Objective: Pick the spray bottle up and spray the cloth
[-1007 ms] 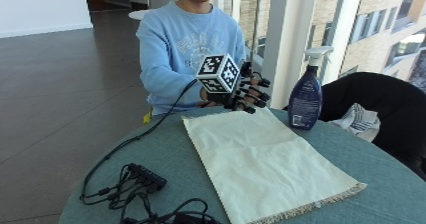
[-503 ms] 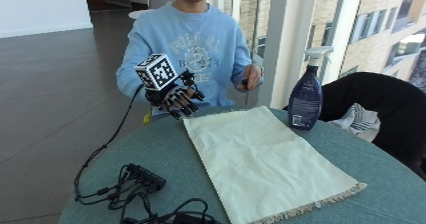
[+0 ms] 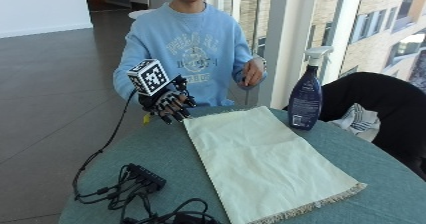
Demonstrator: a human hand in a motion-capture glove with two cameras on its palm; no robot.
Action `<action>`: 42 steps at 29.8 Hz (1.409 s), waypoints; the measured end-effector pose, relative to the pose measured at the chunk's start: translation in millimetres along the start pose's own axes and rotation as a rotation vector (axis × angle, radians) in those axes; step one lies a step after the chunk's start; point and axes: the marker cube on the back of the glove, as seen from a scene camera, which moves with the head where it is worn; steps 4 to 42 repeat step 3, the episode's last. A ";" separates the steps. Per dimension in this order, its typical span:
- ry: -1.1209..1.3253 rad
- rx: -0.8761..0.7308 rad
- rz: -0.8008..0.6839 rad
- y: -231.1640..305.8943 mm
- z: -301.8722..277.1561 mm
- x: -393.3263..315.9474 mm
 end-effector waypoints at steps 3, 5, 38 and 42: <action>0.004 -0.004 -0.008 0.0 -0.1 -0.1; 0.004 -0.004 -0.008 0.0 -0.1 -0.1; 0.004 -0.004 -0.008 0.0 -0.1 -0.1; 0.004 -0.004 -0.008 0.0 -0.1 -0.1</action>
